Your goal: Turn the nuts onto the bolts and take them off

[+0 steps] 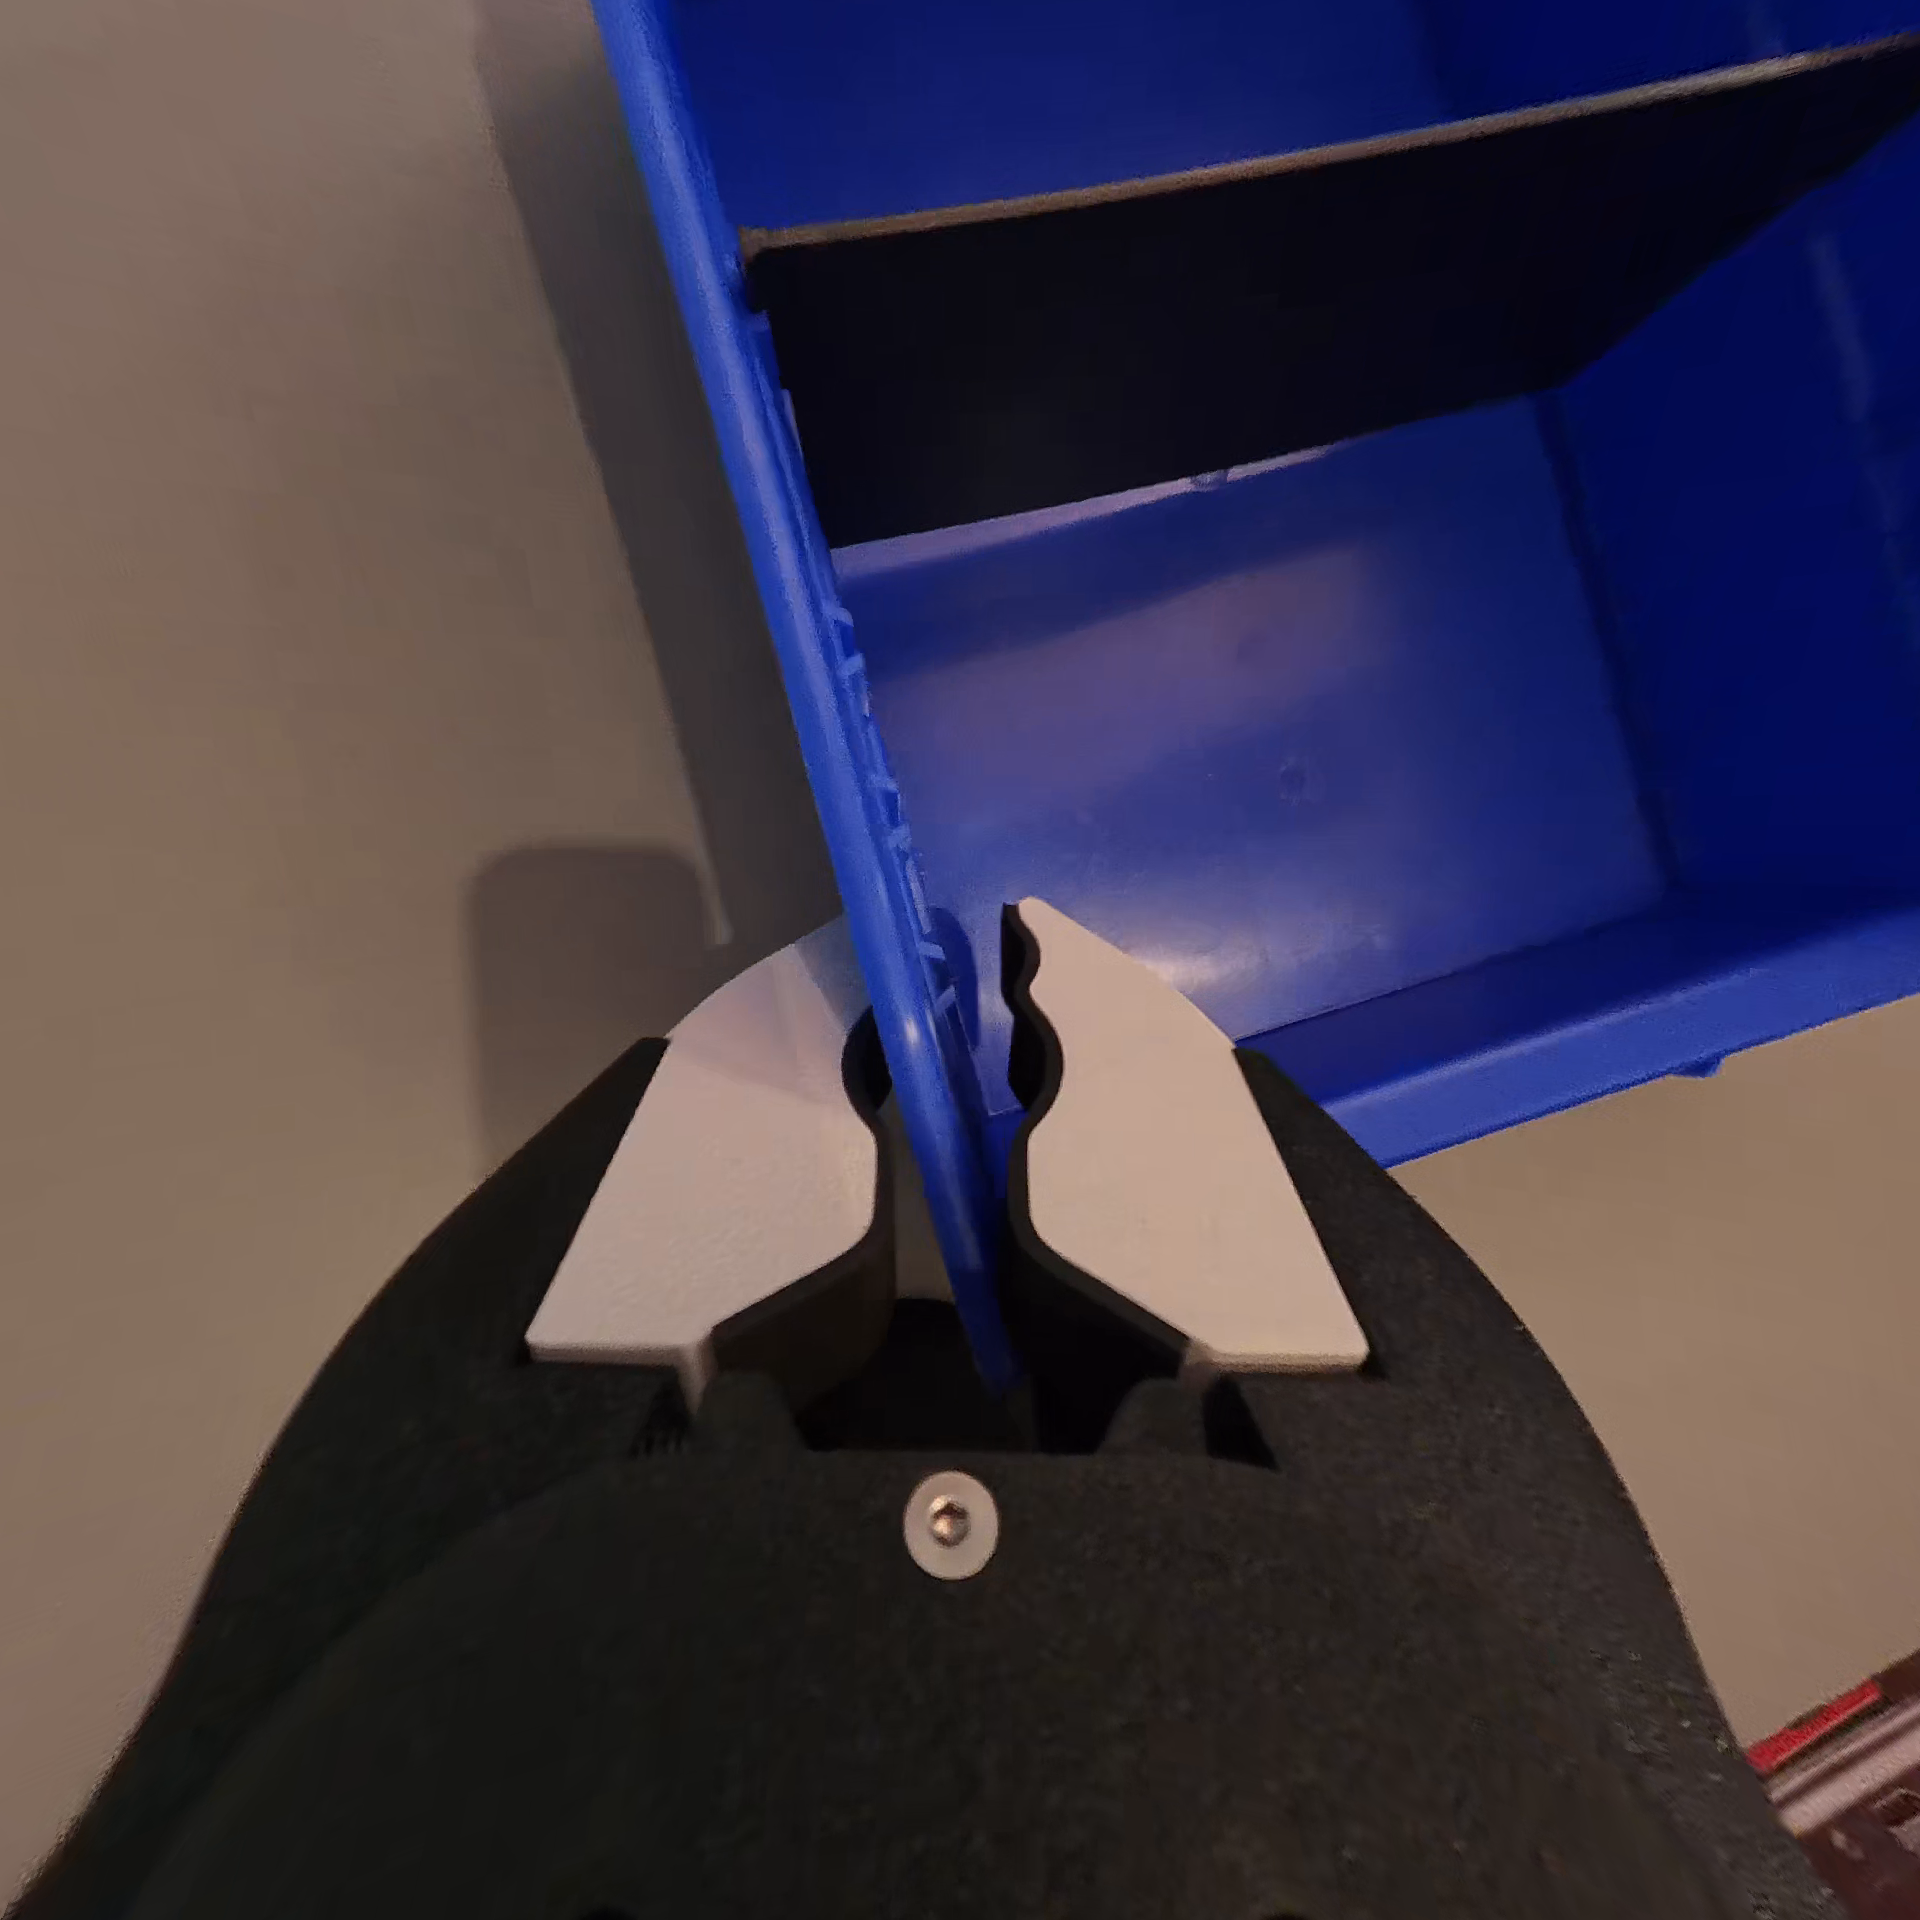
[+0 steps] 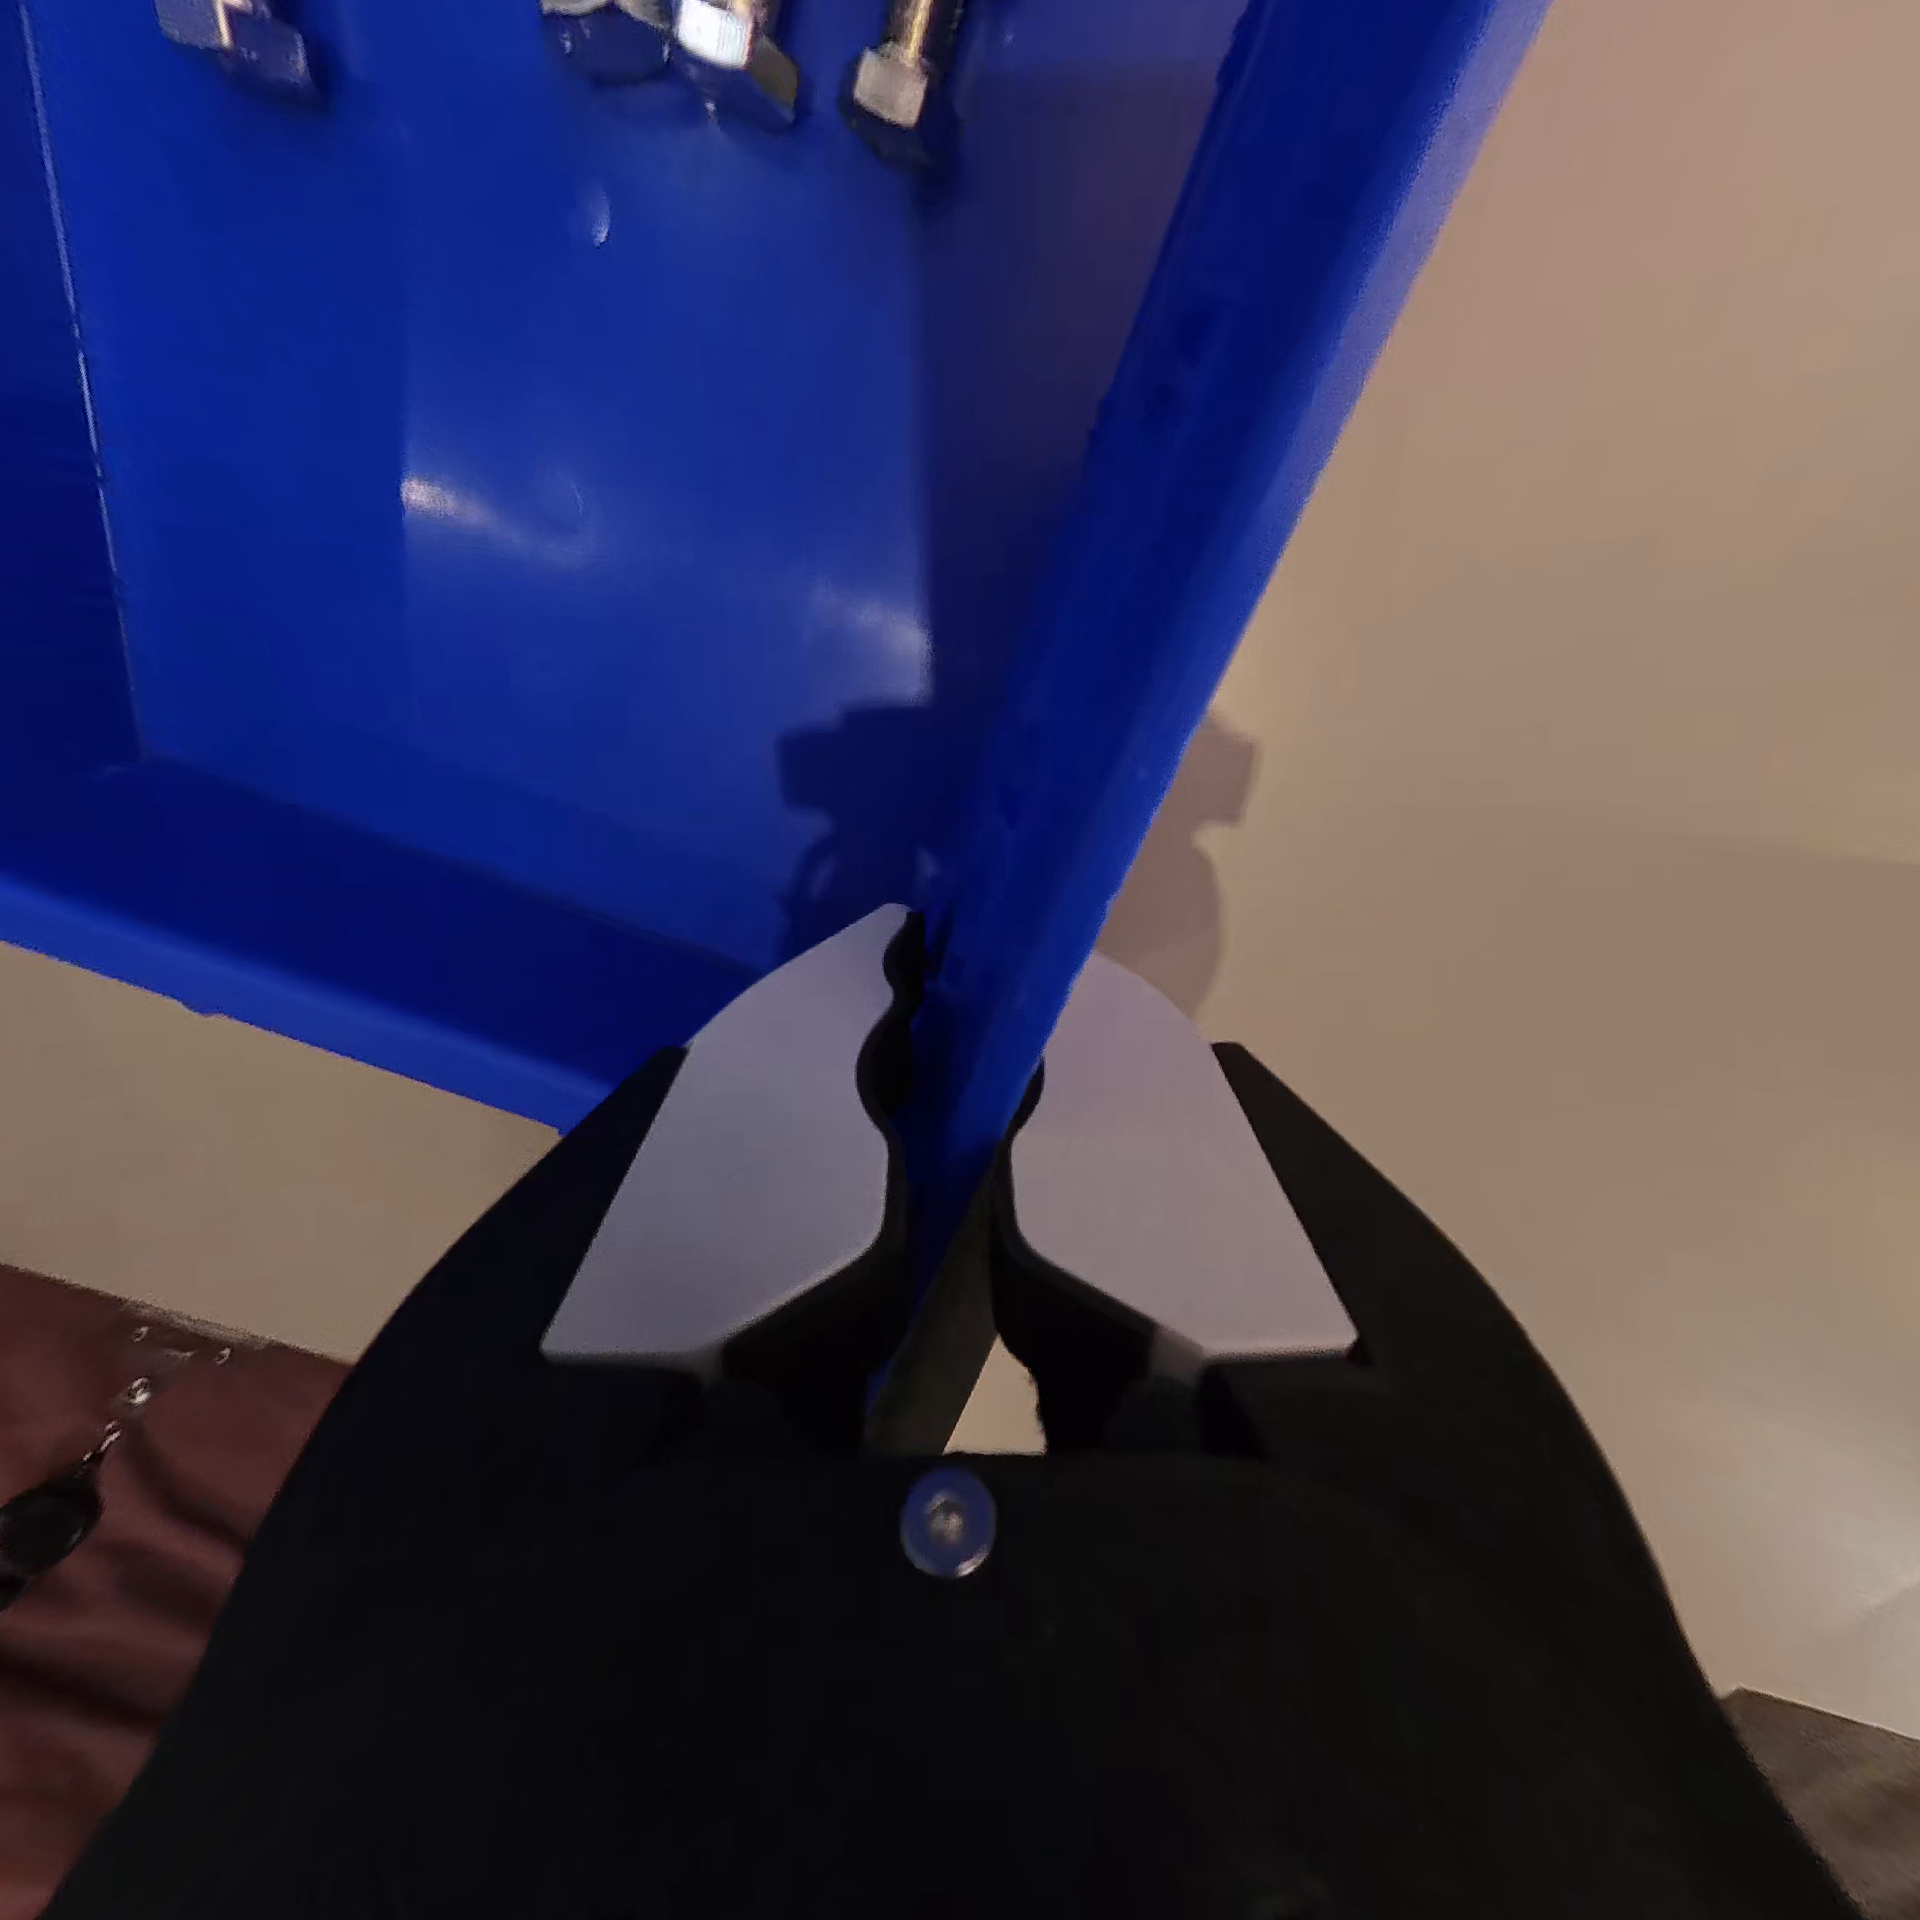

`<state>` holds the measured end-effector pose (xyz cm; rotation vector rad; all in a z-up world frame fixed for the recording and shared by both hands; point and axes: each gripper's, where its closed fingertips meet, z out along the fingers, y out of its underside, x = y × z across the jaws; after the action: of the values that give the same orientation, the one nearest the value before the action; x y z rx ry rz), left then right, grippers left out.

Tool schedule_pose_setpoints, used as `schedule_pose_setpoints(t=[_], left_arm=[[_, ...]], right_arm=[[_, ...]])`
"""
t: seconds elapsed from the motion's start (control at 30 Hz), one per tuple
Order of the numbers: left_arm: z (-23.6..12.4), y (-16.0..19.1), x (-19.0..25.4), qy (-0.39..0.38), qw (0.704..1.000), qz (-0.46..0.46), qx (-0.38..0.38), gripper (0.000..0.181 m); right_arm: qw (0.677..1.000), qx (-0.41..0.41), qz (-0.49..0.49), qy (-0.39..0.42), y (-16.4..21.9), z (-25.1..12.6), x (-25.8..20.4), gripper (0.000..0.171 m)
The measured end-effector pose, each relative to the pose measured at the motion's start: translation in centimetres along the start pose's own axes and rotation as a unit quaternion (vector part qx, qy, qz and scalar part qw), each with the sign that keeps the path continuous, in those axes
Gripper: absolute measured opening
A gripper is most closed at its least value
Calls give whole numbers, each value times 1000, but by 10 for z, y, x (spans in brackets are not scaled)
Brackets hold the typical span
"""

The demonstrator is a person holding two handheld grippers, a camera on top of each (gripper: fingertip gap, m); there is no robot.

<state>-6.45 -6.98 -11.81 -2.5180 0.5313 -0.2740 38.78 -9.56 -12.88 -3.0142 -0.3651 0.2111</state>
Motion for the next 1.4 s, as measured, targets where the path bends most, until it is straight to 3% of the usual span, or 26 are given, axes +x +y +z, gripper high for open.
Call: schedule_pose_setpoints(t=[0.13, 0.37, 0.4, 0.53, 0.67, 0.83, 1.0, 1.2, 1.4], left_arm=[[3, -3, 22, 34, 999, -34, 17, 21], [4, -1, 53, 53, 997, -42, 37, 32], [4, -1, 59, 55, 997, -33, 37, 35], [2, -1, 77, 80, 995, -18, 50, 53], [-25, -9, 86, 122, 985, -28, 117, 55], [-77, -4, 75, 59, 984, 32, 167, 59], [-117, 14, 59, 51, 977, 36, 206, 56], [-137, 49, 31, 45, 977, 2, 211, 55], [-150, 74, 4, 35, 973, -46, 225, 54]], right_arm=[[998, 46, 30, 8, -35, -4, 5, 18], [995, -65, 73, 4, -31, 19, 11, 14], [995, -65, 74, -1, -32, 19, 9, 6], [995, -58, 83, -15, -33, 18, 13, 5], [995, -56, 83, -20, -29, 16, 23, 5], [996, -47, 81, -9, -23, 7, 44, 5], [995, -48, 82, 25, -12, -21, 66, 5], [994, -33, 88, 48, -17, -82, 70, 5], [996, -7, 60, 69, -50, -147, 29, 5]])
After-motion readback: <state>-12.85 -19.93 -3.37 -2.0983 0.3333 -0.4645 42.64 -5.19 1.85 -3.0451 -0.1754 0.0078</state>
